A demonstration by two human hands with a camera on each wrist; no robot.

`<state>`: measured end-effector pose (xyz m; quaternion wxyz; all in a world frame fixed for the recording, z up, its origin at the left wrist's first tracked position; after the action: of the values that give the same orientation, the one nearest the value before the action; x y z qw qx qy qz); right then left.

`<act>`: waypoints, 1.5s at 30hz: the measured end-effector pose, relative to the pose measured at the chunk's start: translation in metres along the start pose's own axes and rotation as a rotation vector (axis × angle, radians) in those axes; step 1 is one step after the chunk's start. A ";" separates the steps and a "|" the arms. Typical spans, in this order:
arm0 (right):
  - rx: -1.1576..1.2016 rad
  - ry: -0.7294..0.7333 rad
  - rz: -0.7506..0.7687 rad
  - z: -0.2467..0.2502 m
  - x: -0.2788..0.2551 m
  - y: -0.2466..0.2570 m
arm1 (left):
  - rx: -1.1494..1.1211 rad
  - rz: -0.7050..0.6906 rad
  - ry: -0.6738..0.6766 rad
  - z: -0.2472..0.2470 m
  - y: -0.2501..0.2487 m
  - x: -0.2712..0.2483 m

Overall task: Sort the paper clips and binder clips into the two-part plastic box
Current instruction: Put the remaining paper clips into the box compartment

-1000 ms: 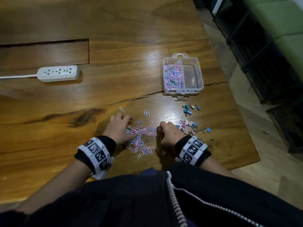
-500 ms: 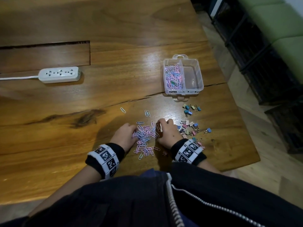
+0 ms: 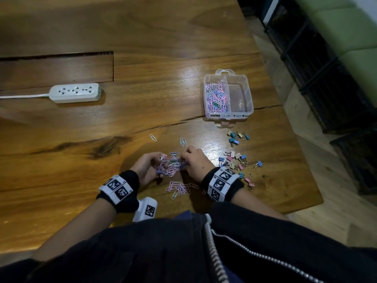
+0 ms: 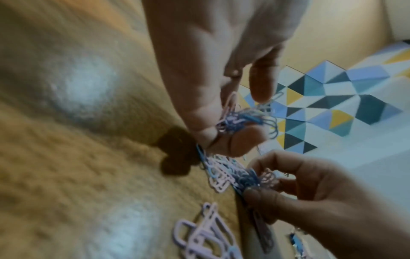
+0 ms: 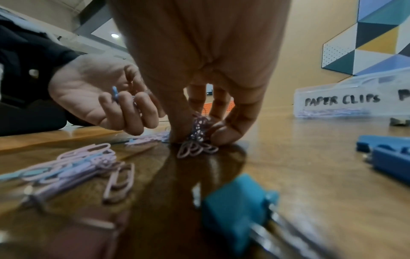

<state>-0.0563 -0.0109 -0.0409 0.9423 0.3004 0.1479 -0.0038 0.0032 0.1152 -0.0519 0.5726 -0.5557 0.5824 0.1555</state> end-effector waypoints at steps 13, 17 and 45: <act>0.880 -0.225 -0.283 0.006 -0.013 -0.025 | 0.732 -0.230 -0.421 -0.009 -0.018 0.001; 1.201 -0.275 -0.364 0.010 -0.013 -0.027 | 1.133 -0.315 -0.608 -0.009 -0.027 0.000; -0.200 0.035 -0.097 0.021 0.011 -0.010 | -0.010 -0.104 0.176 -0.007 -0.015 0.000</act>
<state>-0.0411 -0.0298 -0.0331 0.9634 0.1976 0.1785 -0.0296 0.0126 0.1046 -0.0427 0.5238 -0.5993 0.6002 0.0789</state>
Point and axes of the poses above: each hand's wrist, its own x-axis towards the middle knuckle, its own z-axis out of the back of the hand, y = z × x, the point moved 4 cm from there along x, towards the middle knuckle, and after that the axes turned 12 degrees about z, right-handed, at the moved point
